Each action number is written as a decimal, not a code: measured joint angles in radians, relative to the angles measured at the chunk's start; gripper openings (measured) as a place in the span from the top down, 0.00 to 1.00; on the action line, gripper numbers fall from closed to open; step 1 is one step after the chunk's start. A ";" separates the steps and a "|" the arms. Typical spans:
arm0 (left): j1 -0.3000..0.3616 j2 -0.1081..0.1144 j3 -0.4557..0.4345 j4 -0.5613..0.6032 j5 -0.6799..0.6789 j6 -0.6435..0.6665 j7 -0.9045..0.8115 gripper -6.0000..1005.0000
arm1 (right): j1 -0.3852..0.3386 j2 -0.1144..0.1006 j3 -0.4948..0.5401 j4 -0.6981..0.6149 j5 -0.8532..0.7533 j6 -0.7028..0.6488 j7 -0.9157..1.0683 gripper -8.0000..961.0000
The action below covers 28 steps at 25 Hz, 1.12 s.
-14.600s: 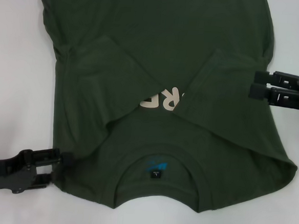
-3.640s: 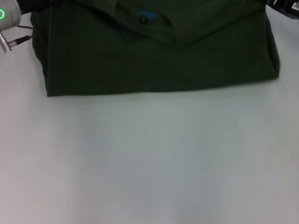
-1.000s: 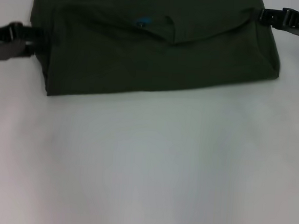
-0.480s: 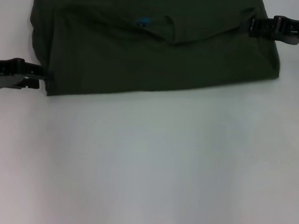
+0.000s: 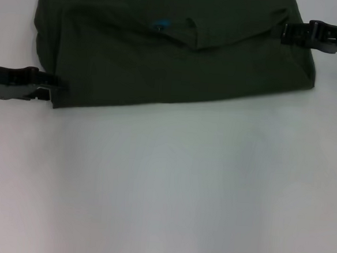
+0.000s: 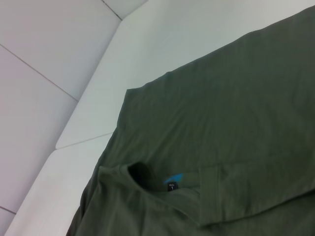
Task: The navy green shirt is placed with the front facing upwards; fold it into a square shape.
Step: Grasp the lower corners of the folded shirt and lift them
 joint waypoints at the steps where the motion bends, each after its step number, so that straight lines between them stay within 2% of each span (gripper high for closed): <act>1: -0.004 -0.002 0.008 -0.008 0.000 -0.019 0.005 0.39 | 0.000 0.000 0.000 0.000 0.000 0.000 0.000 0.46; 28: -0.054 -0.026 0.058 -0.083 -0.001 -0.090 0.006 0.42 | -0.002 -0.001 0.003 0.005 0.005 0.005 0.001 0.46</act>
